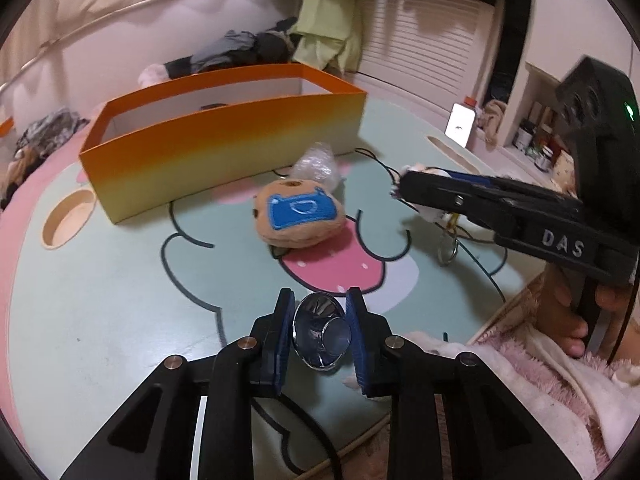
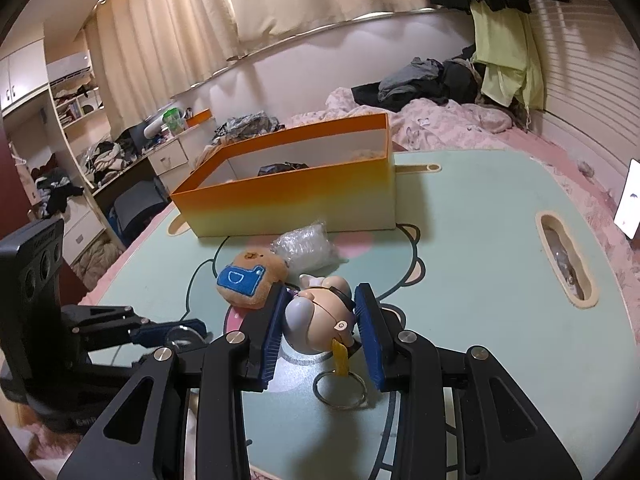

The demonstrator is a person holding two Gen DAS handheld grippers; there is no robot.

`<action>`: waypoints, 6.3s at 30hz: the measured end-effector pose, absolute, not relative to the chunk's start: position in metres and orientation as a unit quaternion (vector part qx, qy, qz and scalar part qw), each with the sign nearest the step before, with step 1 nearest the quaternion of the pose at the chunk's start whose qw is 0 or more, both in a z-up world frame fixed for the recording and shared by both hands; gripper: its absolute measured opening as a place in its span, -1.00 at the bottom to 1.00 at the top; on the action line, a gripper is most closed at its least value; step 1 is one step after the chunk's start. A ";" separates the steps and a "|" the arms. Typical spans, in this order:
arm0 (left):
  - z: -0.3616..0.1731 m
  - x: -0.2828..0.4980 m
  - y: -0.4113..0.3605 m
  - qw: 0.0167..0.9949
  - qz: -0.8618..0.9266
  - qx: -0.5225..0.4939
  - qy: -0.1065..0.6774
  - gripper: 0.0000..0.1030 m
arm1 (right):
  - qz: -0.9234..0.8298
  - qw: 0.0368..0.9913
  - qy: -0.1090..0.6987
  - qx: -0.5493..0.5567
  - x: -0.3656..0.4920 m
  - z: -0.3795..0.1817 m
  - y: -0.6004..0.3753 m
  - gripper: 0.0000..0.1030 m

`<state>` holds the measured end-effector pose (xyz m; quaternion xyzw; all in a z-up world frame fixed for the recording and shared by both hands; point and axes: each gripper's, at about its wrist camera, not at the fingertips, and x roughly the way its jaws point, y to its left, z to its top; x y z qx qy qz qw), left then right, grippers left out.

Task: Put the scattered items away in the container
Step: 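Grasp white figure keychain with right tool while left tool grasps silver round charm, then carry white figure and silver charm over box, open both tools into it, then move both open tools back toward the bubble-wrap bag and bear plush, then grasp bubble-wrap bag with right tool while left tool grasps brown bear plush, then carry bubble-wrap bag and bear plush over box, open both tools into it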

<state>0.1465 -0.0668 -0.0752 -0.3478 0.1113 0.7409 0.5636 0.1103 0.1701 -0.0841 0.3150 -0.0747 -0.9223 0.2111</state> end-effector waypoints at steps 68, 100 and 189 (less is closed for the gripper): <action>-0.083 0.067 -0.077 0.441 0.813 -0.379 0.029 0.88 | -0.916 0.087 -0.027 0.391 0.062 -0.088 0.153 0.33; -0.097 0.080 -0.052 0.423 0.818 -0.372 0.117 1.00 | -0.904 0.129 0.033 0.407 0.020 -0.096 0.107 -0.33; 0.001 -0.008 -0.015 0.449 0.830 -0.332 0.006 0.56 | -0.928 0.118 0.001 0.355 -0.042 -0.031 0.105 0.36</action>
